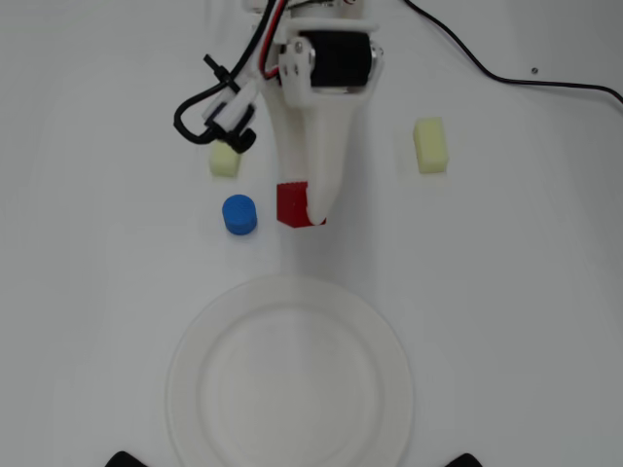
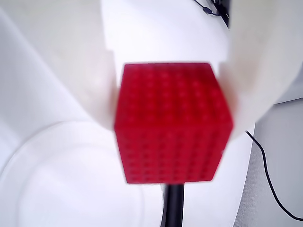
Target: Grasp a red block and put it in the dish.
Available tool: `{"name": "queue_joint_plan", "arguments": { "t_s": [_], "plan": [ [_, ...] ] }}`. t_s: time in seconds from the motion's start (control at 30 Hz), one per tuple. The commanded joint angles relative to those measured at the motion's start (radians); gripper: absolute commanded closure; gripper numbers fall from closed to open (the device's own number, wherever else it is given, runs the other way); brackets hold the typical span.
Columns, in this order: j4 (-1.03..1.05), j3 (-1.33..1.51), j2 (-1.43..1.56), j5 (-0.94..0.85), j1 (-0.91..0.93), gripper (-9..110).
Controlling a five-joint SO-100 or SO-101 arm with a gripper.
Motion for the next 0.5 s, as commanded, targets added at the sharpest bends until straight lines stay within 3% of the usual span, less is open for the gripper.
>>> {"name": "queue_joint_plan", "arguments": {
  "t_s": [0.0, 0.27, 0.47],
  "plan": [
    [-0.009, -0.137, -0.137, 0.0, -0.012, 102],
    [0.066, -0.502, -0.569, 0.083, 0.006, 101],
    [0.089, -0.584, -0.741, 0.118, 0.018, 101]
  ]
}}
